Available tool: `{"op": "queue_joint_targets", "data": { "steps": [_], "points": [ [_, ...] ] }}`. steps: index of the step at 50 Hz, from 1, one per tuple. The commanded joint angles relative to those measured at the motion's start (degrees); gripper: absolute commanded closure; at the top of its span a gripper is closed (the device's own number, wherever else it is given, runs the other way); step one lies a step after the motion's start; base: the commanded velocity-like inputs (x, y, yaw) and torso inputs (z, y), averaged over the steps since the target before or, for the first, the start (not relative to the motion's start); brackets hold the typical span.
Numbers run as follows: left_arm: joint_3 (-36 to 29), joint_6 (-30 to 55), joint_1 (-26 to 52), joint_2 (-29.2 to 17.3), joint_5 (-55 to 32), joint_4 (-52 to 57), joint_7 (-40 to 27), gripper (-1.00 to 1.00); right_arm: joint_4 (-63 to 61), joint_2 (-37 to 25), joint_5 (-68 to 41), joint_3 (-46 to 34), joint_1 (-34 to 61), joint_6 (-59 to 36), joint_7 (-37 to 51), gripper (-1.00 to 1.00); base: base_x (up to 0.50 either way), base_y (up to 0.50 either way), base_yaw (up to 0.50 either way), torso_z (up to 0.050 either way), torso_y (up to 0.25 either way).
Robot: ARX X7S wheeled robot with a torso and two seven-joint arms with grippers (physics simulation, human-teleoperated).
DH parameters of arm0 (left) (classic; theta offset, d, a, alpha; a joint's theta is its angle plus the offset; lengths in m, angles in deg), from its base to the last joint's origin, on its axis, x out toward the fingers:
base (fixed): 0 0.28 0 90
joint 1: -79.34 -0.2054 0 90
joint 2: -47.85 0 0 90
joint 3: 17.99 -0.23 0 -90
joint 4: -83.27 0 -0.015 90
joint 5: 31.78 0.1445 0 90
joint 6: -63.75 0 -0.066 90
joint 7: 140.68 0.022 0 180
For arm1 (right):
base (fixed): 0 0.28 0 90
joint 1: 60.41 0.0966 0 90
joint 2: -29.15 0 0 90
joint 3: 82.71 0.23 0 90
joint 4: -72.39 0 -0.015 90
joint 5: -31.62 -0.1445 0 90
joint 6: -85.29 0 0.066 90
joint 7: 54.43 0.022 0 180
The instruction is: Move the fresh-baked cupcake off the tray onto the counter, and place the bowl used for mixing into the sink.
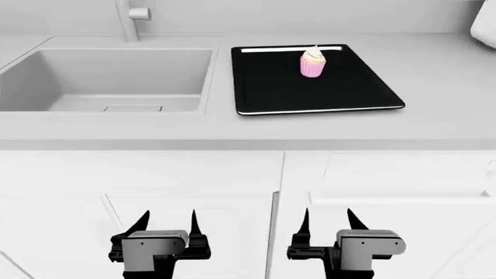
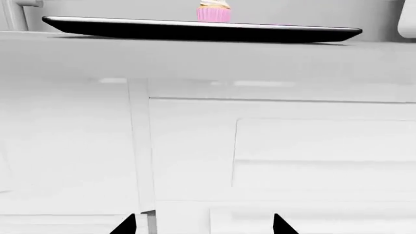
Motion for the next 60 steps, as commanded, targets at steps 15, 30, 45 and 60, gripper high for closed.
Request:
{"op": "queue_joint_targets", "data": {
  "steps": [15,30,45,60],
  "points": [
    [-1.56,1.29,-0.33,-1.72,-3.7,1.33,0.31,-1.0,-0.1,-1.52,-0.85,-2.06,0.06,0.32,1.21,-1.0,0.0,0.0,0.0,0.014,0.0],
    [-2.33,1.37,-0.23,-2.33,-4.06,1.32,-0.53,-1.0,-0.22,-2.11,-1.37,-2.77,0.05,0.35,1.99,-1.0,0.0,0.0,0.0,0.05,0.0],
    [-3.17,0.9,0.02,-2.85,-3.84,1.04,-1.45,-1.0,0.25,-2.66,-1.57,-3.66,0.35,0.4,2.58,-1.0,0.0,0.0,0.0,0.05,0.0],
    [-4.71,23.32,-2.42,-7.26,-12.88,25.72,-3.04,-1.0,-22.89,-5.34,-7.53,-3.69,-3.57,-14.37,3.79,-1.0,0.0,0.0,0.0,0.031,0.0]
  ]
}}
